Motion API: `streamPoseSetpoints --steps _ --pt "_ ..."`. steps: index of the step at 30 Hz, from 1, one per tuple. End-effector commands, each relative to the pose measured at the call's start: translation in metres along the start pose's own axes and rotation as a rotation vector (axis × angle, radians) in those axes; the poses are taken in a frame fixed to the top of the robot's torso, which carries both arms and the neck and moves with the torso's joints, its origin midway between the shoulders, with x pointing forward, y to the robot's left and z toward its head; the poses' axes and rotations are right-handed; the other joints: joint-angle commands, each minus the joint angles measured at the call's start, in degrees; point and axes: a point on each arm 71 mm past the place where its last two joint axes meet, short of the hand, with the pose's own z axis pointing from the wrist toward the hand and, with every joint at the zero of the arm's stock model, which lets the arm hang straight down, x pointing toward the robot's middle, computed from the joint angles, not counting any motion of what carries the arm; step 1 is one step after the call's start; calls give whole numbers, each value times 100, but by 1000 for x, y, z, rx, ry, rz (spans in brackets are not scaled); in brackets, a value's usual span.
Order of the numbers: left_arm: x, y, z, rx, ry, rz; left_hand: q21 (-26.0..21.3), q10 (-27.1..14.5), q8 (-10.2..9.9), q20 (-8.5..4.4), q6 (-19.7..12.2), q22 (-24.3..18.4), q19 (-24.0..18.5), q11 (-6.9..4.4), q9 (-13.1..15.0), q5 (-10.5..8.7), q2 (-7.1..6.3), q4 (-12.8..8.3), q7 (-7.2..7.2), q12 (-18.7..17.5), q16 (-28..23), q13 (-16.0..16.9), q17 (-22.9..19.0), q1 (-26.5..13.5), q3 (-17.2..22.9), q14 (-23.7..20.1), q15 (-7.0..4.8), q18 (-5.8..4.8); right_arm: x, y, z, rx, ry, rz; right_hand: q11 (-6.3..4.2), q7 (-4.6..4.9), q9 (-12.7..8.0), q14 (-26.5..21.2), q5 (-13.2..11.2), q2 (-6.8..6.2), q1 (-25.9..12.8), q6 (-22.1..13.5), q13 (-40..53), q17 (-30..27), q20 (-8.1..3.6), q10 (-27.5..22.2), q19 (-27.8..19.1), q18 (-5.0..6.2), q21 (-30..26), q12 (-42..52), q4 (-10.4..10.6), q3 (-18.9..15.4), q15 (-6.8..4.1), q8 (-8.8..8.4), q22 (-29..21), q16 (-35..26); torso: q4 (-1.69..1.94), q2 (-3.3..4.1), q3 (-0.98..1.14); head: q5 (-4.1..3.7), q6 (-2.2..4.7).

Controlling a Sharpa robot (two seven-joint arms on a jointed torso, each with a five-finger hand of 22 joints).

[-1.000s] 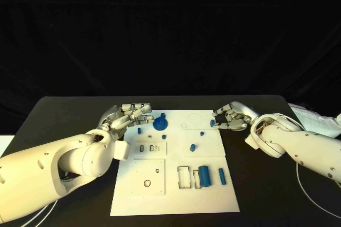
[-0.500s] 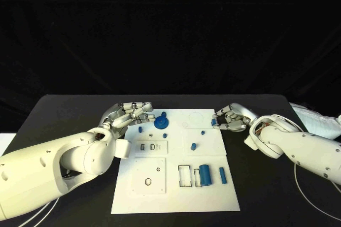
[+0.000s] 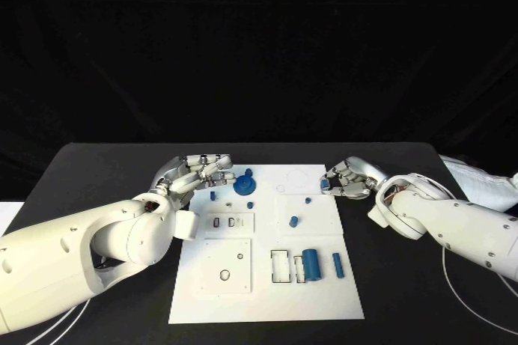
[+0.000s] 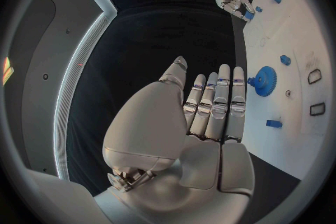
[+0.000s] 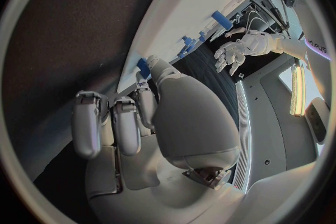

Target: Assemble the parts on the task board

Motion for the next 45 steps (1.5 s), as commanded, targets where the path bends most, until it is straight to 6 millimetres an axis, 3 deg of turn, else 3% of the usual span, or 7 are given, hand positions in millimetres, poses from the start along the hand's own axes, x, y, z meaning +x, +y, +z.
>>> streamPoseSetpoints --steps 1,10,16,22,27,36,45 --pt "3 -1 0 7 21 -10 -21 -43 -17 12 -35 -9 39 -9 -7 -32 2 -20 15 -18 -32 -7 9 73 6 -15 6 66 3 1 0 -11 25 4 -66 -23 8 536 -32 78 13 79 82 1175 -43 19 13 -80 3 27 -20 62 -61 47 11 25 -2 1 -1 -7 -13" --pt "3 -1 0 6 21 -10 -21 -43 -17 12 -35 -9 39 -9 -7 -32 2 -20 15 -18 -32 -7 9 73 6 -15 6 66 2 3 1 -15 -4 7 -158 -138 49 540 -122 209 26 372 109 1193 -112 44 25 -83 10 56 -137 207 -138 162 30 32 0 -3 0 -14 -20" --pt "1 -1 0 6 18 -9 -21 -43 -17 12 -35 -9 39 -9 -7 -32 2 -20 15 -18 -32 -7 9 73 6 -15 6 66 1 13 2 -14 -60 42 -206 -197 70 544 -5 213 -142 464 129 1208 -159 72 41 -88 20 79 -128 201 -187 205 54 37 -5 -14 -1 -16 0" --pt "-2 0 1 7 10 -6 -21 -43 -17 12 -35 -9 39 -9 -7 -32 2 -20 15 -18 -32 -7 9 73 6 -15 6 66 7 40 3 -29 -79 65 -225 -216 80 543 48 259 -229 486 120 1203 -179 72 47 -89 22 62 -106 212 -202 217 60 34 0 -24 -8 -34 17" --pt "-7 1 3 -3 -16 -29 -22 -43 -17 12 -36 -9 39 -9 -7 -32 4 -24 16 -18 -33 -7 9 72 7 -16 6 67 21 77 6 -77 -56 57 -234 -226 86 541 62 299 -284 493 114 1197 -189 71 40 -86 15 50 -87 226 -212 222 44 31 14 -72 -23 13 -6" --pt "-12 4 4 -10 -37 -54 -25 -44 -15 13 -35 -11 40 -9 -6 -31 12 -35 16 -16 -34 -7 10 73 9 -14 6 67 59 131 13 -140 21 -45 -236 -222 83 531 65 315 -320 464 70 1150 -196 44 11 -74 -12 -15 -84 238 -216 207 -14 10 107 -199 -87 120 -127" --pt "-14 4 4 -8 -43 -55 -26 -39 -13 13 -32 -12 41 -10 -5 -30 17 -38 14 -13 -34 -6 11 72 10 -12 5 67 99 159 18 -162 95 -137 -227 -209 76 520 73 320 -366 426 14 1099 -199 3 -20 -63 -41 -98 -79 250 -213 186 -73 -15 165 -256 -151 220 -215"
